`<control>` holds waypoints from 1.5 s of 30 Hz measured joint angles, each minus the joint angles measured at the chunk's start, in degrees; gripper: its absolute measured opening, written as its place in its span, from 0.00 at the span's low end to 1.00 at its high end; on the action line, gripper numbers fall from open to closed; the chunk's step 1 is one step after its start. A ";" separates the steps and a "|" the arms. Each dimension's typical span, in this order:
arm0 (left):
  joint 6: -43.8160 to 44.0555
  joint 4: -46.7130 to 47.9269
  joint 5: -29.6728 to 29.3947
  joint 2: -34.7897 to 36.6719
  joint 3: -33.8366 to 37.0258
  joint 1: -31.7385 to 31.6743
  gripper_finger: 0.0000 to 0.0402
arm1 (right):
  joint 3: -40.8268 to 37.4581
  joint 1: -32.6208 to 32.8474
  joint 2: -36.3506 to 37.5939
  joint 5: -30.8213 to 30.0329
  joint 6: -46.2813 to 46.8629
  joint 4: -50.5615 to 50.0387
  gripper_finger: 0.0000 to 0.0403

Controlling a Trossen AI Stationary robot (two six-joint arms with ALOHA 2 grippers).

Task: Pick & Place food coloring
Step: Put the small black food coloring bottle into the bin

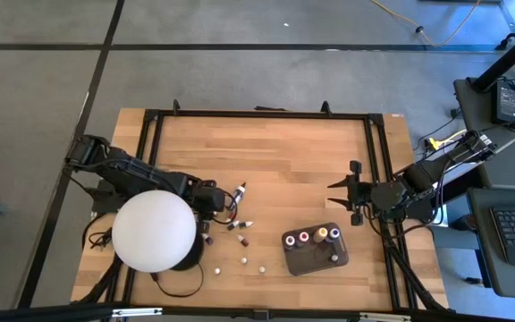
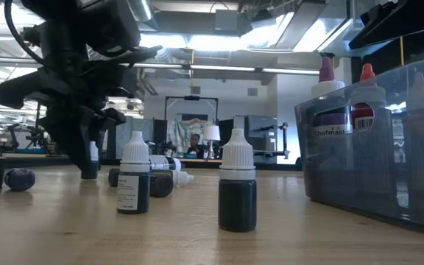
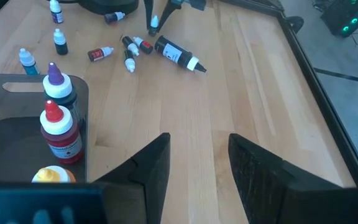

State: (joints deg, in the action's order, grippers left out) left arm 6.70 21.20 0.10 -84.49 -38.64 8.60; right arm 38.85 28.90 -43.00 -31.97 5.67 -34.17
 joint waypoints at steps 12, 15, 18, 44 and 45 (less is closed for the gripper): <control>-1.53 -7.04 -0.46 0.37 -1.93 -1.99 0.20 | 0.00 -0.01 0.00 0.00 -0.17 -0.02 0.41; -2.29 -7.37 -0.51 0.37 -4.86 -3.27 0.18 | 0.00 -0.01 0.02 0.00 -0.19 -0.01 0.41; -5.99 -7.47 -0.63 0.37 -8.07 -4.30 0.19 | 0.00 -0.01 0.02 0.00 -0.37 0.00 0.41; -25.09 1.27 8.04 -33.95 -47.45 -12.98 0.20 | 0.04 0.01 0.02 0.07 0.22 -0.47 0.41; -25.15 1.43 8.55 -35.01 -47.98 -12.98 0.20 | 0.04 0.01 0.02 0.07 0.22 -0.62 0.41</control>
State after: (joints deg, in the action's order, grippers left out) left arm -18.45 22.62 8.65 -119.50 -86.62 -4.38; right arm 38.89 28.91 -42.98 -31.90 5.89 -34.80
